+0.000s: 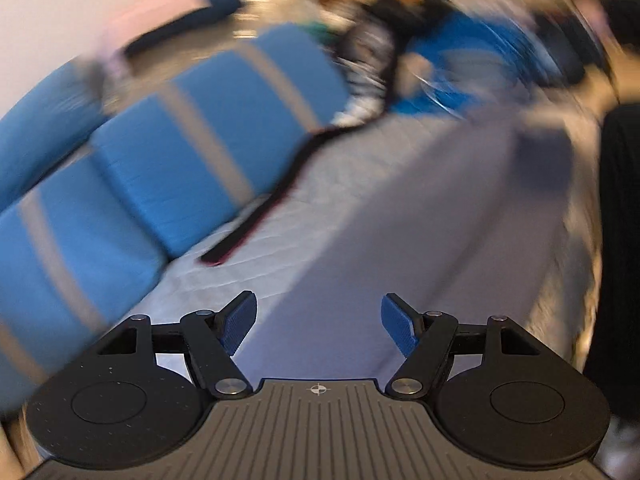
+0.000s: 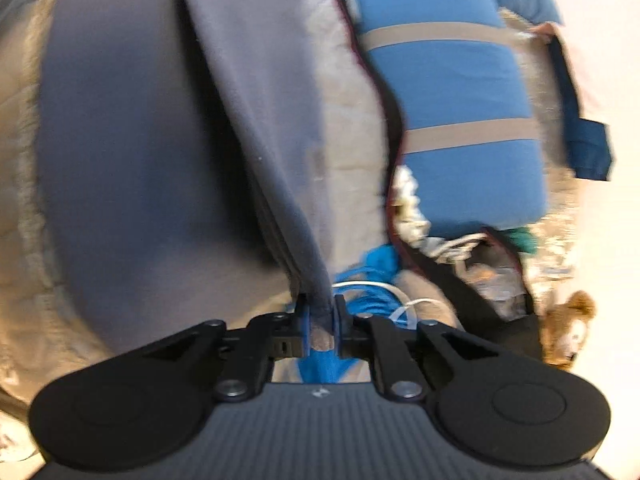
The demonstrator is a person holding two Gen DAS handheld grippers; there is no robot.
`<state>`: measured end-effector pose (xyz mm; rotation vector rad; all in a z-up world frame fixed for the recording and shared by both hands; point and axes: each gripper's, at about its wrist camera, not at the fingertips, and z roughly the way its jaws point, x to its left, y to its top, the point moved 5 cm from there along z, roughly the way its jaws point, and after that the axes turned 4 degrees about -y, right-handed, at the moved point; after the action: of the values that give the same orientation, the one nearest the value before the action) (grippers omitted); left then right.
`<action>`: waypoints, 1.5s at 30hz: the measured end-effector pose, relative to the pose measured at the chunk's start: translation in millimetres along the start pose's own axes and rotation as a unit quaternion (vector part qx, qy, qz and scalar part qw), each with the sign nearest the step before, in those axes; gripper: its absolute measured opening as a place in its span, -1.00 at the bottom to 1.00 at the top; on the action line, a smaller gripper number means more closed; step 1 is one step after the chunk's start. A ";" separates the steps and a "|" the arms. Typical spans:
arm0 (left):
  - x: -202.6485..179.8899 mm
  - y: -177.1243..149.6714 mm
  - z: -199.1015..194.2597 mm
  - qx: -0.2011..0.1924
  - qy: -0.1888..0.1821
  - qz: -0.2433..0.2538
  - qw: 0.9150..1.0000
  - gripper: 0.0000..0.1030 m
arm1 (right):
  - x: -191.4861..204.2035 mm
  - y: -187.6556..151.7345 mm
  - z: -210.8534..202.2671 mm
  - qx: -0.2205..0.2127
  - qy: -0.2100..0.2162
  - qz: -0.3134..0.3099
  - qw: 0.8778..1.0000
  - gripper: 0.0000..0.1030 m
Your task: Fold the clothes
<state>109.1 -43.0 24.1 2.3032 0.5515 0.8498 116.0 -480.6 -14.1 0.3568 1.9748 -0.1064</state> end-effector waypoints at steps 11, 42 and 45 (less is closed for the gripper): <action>-72.3 -24.0 72.2 0.078 0.039 0.167 0.982 0.32 | -25.4 10.0 -6.9 0.006 -0.047 0.035 0.998 -0.79; -93.2 7.2 44.8 0.055 0.141 0.267 0.952 -0.95 | 23.6 -12.3 -16.6 -0.007 -0.001 0.011 1.000 -0.79; -96.9 7.9 37.2 0.056 0.124 0.267 0.954 -0.95 | 36.6 -16.4 -23.5 -0.012 0.007 0.005 1.000 -0.79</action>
<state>67.5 -118.0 -34.9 2.5059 0.0661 1.4060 76.6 -483.3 -38.7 0.3521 1.9858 -0.0752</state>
